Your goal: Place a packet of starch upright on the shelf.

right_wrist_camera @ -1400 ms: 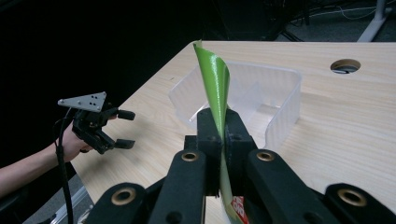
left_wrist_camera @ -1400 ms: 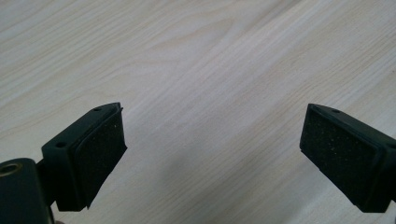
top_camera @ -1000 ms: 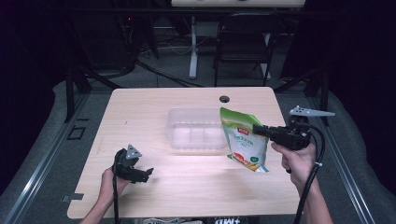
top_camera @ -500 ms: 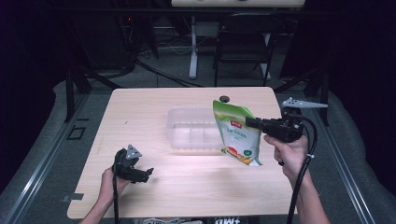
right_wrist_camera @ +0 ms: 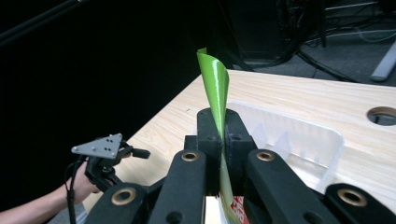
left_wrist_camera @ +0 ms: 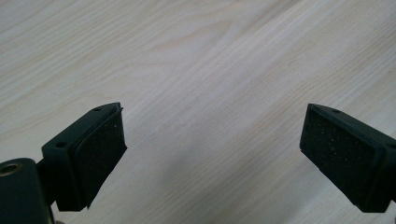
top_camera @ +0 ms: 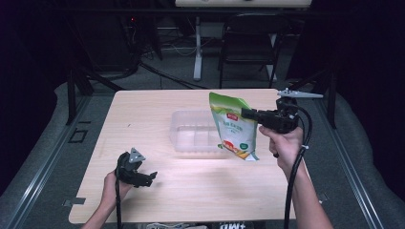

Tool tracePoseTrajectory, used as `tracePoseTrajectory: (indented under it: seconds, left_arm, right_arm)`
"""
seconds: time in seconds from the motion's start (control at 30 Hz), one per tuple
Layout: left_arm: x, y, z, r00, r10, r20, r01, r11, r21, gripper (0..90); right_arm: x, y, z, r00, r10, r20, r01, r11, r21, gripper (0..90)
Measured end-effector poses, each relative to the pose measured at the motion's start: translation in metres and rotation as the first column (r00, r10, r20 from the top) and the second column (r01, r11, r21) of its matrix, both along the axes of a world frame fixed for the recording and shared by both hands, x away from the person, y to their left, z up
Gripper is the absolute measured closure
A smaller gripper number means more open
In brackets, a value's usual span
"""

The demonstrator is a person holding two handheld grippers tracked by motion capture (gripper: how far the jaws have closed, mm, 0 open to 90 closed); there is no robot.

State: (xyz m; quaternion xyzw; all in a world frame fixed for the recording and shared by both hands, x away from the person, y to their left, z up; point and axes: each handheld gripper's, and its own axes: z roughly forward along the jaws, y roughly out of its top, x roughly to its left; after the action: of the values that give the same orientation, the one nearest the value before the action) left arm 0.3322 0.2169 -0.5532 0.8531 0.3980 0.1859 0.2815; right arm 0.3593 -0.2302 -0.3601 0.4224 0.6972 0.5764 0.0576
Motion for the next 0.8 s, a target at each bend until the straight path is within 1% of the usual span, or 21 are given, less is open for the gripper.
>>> tracePoseTrajectory:
  seconds: [0.03, 0.1, 0.17, 0.2, 0.23, 0.27, 0.4, 0.67, 0.7, 0.73, 0.8]
  left_arm:
    - [0.000, 0.000, 0.000, 1.0000, 0.000, 0.000, 0.000, 1.0000, 0.000, 6.5]
    - [0.000, 0.000, 0.000, 1.0000, -0.001, 0.002, 0.001, 1.0000, 0.000, 6.5]
    - [0.000, 0.000, 0.000, 1.0000, -0.001, -0.001, 0.001, 1.0000, 0.000, 6.5]
    - [0.000, 0.000, 0.000, 1.0000, -0.001, -0.002, 0.001, 1.0000, -0.001, 6.5]
    - [0.000, 0.001, 0.000, 1.0000, -0.004, -0.008, 0.004, 1.0000, -0.001, 6.5]
    - [0.000, 0.000, 0.000, 1.0000, 0.000, -0.001, 0.000, 1.0000, -0.002, 6.5]
    - [0.000, 0.000, 0.000, 1.0000, -0.001, 0.000, 0.001, 1.0000, -0.002, 6.5]
    - [0.000, 0.000, 0.000, 1.0000, -0.003, -0.001, 0.003, 1.0000, -0.002, 6.5]
    - [0.000, 0.000, 0.000, 1.0000, -0.002, -0.001, 0.002, 1.0000, -0.002, 6.5]
    - [0.000, 0.000, 0.000, 1.0000, -0.002, 0.000, 0.002, 1.0000, -0.002, 6.5]
    - [0.000, 0.000, 0.000, 1.0000, -0.005, -0.003, 0.005, 1.0000, -0.001, 6.5]
  right_arm:
    - [0.002, 0.001, 0.000, 1.0000, -0.009, -0.002, 0.009, 1.000, 0.003, 88.1]
    - [0.007, 0.003, -0.001, 0.9999, -0.009, -0.011, 0.009, 1.000, 0.002, 88.1]
    - [0.011, 0.004, -0.001, 0.9997, -0.020, -0.017, 0.020, 1.000, -0.006, 88.1]
    - [0.014, 0.005, -0.002, 0.9995, -0.024, -0.019, 0.024, 1.000, 0.000, 88.1]
    - [0.016, 0.005, -0.002, 0.9992, -0.033, -0.024, 0.033, 0.999, -0.001, 88.0]
    - [0.018, 0.005, -0.003, 0.9989, -0.036, -0.029, 0.036, 0.999, 0.004, 88.0]
    - [0.025, 0.007, -0.005, 0.9980, -0.041, -0.048, 0.042, 0.999, 0.030, 88.1]
    - [0.034, 0.014, -0.006, 0.9962, -0.074, -0.046, 0.075, 0.997, 0.017, 88.1]
    - [0.035, 0.014, -0.006, 0.9963, -0.072, -0.048, 0.073, 0.997, 0.010, 88.1]
    - [0.036, 0.016, -0.006, 0.9958, -0.078, -0.047, 0.079, 0.997, 0.015, 88.1]
    - [0.038, 0.019, -0.006, 0.9955, -0.084, -0.044, 0.084, 0.996, -0.002, 88.1]
